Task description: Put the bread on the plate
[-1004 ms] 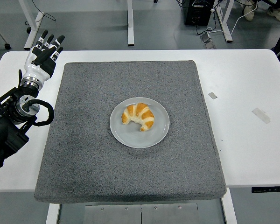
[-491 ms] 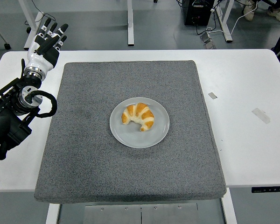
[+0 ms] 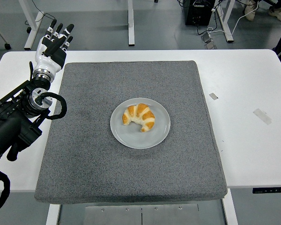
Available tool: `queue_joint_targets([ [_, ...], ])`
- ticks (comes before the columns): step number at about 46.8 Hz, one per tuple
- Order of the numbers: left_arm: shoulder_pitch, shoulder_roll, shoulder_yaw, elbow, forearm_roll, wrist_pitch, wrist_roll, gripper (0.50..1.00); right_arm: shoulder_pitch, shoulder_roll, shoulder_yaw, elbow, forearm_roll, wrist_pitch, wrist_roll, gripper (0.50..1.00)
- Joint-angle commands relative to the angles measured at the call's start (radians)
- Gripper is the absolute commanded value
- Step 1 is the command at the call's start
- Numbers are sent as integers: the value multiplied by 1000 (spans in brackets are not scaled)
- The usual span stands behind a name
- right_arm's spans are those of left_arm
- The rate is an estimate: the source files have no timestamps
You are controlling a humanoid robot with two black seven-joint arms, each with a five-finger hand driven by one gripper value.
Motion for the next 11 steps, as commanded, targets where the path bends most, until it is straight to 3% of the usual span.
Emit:
queue_joint_targets([
  [1, 0, -4, -7, 0, 0, 0, -1, 978, -1, 0, 0, 2, 1, 2, 0, 1000],
  [11, 0, -6, -7, 1, 0, 0, -2, 978, -1, 0, 0, 3, 1, 2, 0, 1000],
])
